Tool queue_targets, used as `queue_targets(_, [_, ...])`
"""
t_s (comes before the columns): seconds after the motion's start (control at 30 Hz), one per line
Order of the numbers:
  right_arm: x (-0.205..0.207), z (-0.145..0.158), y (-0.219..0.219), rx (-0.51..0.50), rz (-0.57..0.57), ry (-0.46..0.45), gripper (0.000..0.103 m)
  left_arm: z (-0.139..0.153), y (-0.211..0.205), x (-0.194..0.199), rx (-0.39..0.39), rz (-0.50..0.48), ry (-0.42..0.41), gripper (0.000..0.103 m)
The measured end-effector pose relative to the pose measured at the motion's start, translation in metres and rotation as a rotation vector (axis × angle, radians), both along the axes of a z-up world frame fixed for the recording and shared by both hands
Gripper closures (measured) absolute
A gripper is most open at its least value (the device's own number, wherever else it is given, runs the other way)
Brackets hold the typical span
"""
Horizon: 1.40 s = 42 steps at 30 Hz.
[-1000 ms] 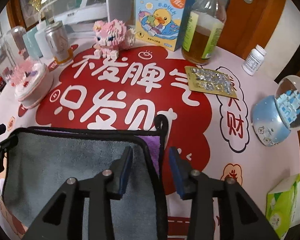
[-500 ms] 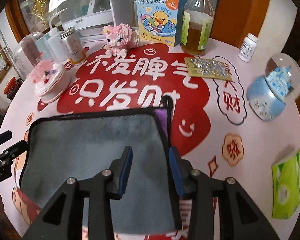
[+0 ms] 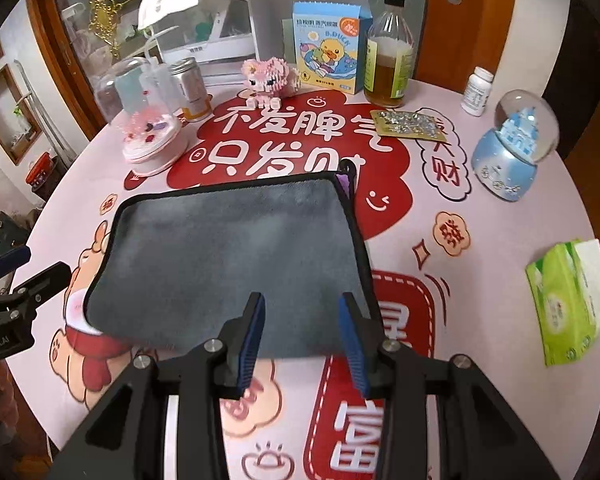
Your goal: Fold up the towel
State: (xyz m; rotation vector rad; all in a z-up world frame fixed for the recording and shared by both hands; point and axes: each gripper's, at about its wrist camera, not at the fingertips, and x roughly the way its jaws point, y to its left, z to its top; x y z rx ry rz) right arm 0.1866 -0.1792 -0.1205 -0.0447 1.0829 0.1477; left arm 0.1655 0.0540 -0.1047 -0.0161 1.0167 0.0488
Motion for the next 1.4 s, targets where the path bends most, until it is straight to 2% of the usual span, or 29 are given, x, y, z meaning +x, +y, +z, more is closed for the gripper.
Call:
queue_targets(0.4, [-0.051,0.033,-0.011,-0.029,-0.016,-0.036,0.065,0.034,-0.028,-0.054,0.019,-0.050,-0.070,0.005])
queue_targets(0.73, [-0.095,0.057,-0.014,-0.008,-0.006,-0.078,0.065,0.058,-0.044,-0.096,0.003,-0.072,-0.109,0.005])
queue_targets(1.0, [-0.121,0.066,-0.014,0.015,-0.020,-0.075,0.065,0.079,-0.059,-0.125,0.008,-0.111,-0.129,0.005])
queue_targets(1.4, [-0.155,0.077,-0.012,0.048,-0.077,-0.051,0.065,0.093,-0.061,-0.149,-0.007,-0.107,-0.079,0.005])
